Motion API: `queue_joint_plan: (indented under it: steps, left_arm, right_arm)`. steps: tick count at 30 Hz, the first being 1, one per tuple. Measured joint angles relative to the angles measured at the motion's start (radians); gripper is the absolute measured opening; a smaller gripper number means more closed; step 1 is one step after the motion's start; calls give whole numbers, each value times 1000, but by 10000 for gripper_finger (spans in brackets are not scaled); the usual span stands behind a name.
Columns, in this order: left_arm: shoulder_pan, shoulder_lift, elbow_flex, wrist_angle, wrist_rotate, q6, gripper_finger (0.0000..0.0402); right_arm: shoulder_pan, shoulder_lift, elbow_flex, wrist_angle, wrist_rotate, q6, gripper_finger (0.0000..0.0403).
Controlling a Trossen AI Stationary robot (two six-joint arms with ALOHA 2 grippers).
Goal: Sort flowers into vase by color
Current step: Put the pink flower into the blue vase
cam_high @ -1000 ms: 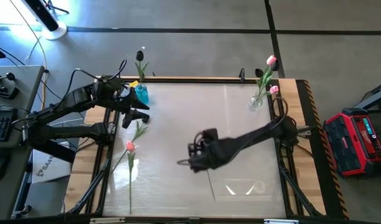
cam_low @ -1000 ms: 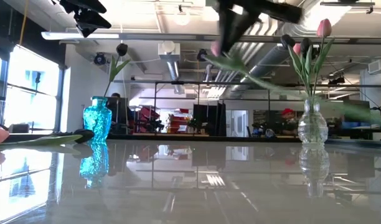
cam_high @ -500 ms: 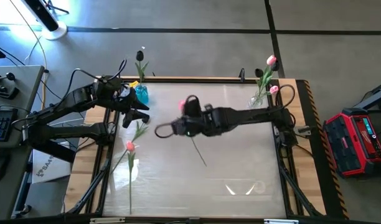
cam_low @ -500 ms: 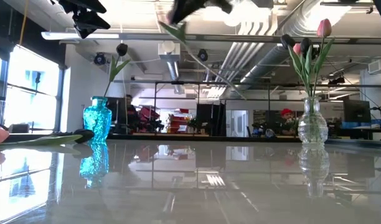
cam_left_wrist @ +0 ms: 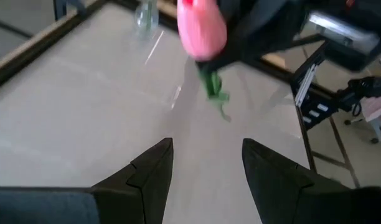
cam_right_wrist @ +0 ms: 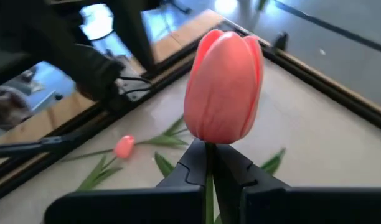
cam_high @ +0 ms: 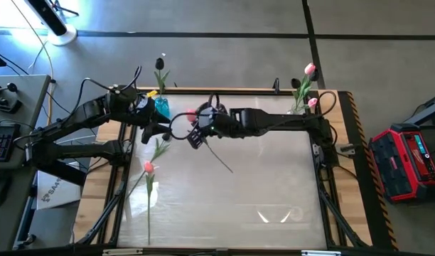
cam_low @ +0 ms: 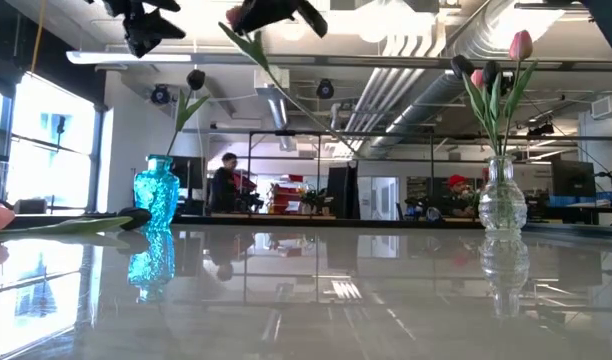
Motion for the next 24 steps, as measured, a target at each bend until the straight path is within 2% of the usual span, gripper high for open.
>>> queue_joint_plan:
  steps: [4, 12, 16, 24]
  left_arm:
    - [0, 12, 0, 60, 0, 1, 181]
    - [0, 44, 0, 170, -3, -5, 181]
    - [0, 62, 0, 175, -16, -7, 181]
    - [0, 115, 0, 176, -15, -19, 181]
  right_arm:
    - [-32, 0, 0, 87, -78, -122, 0]
    - [-124, 0, -1, 234, -354, -264, 0]
    - [-150, 0, -1, 334, -488, -305, 0]
    - [-187, 0, 6, 442, -587, -353, 0]
